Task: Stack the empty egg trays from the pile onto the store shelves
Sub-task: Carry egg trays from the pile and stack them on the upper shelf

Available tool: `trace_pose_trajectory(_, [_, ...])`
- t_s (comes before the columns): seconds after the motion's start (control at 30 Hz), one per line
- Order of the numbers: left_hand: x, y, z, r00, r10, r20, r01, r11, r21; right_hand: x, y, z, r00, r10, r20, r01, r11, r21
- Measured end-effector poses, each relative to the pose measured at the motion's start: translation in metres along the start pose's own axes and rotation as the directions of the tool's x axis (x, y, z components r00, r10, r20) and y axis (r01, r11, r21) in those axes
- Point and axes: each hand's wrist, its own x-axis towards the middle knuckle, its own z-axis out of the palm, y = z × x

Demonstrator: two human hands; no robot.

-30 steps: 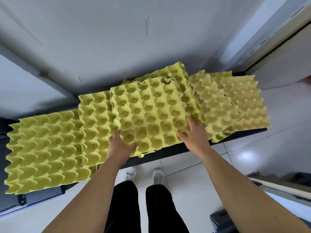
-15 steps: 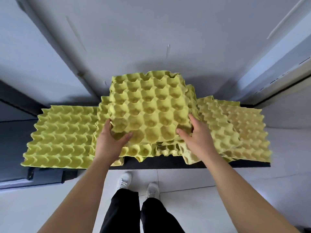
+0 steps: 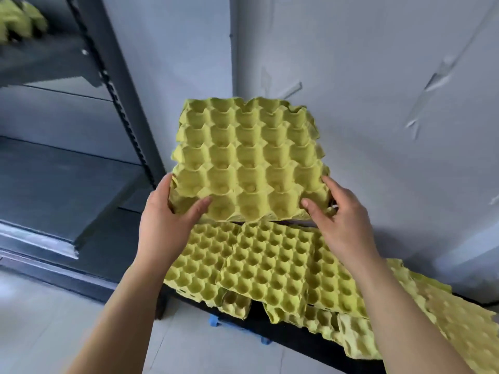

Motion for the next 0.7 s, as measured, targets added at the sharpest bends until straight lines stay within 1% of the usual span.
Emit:
trace_pose_trajectory(0.17, [0.009,0.004,-0.101,0.973,0.062,-0.222,-0.059,0.998,0.018,0.016,-0.103,0.016,0.987,-0.144,-0.068,0.150,0.985,0.087])
trace_pose_trajectory(0.27, [0.013,0.001,-0.167,0.944,0.107,-0.313,-0.100,0.994,0.041,0.016,-0.165,0.028,0.972,-0.210,-0.109,0.223,0.967,0.127])
trace_pose_trajectory(0.4, [0.023,-0.009,-0.255,0.913,0.148,-0.380,-0.142,0.989,0.043,0.013,-0.247,0.052,0.955,-0.264,-0.137,0.287,0.939,0.190])
trace_pose_trajectory(0.5, [0.036,-0.021,-0.310,0.897,0.163,-0.410,-0.157,0.986,0.050,0.016,-0.299,0.072,0.949,-0.288,-0.129,0.310,0.928,0.206])
trace_pose_trajectory(0.6, [0.054,-0.035,-0.355,0.889,0.181,-0.421,-0.160,0.983,0.085,0.024,-0.344,0.092,0.946,-0.307,-0.107,0.323,0.925,0.202])
trace_pose_trajectory(0.7, [0.077,-0.048,-0.391,0.872,0.188,-0.452,-0.154,0.982,0.112,0.037,-0.385,0.111,0.930,-0.352,-0.110,0.367,0.912,0.182])
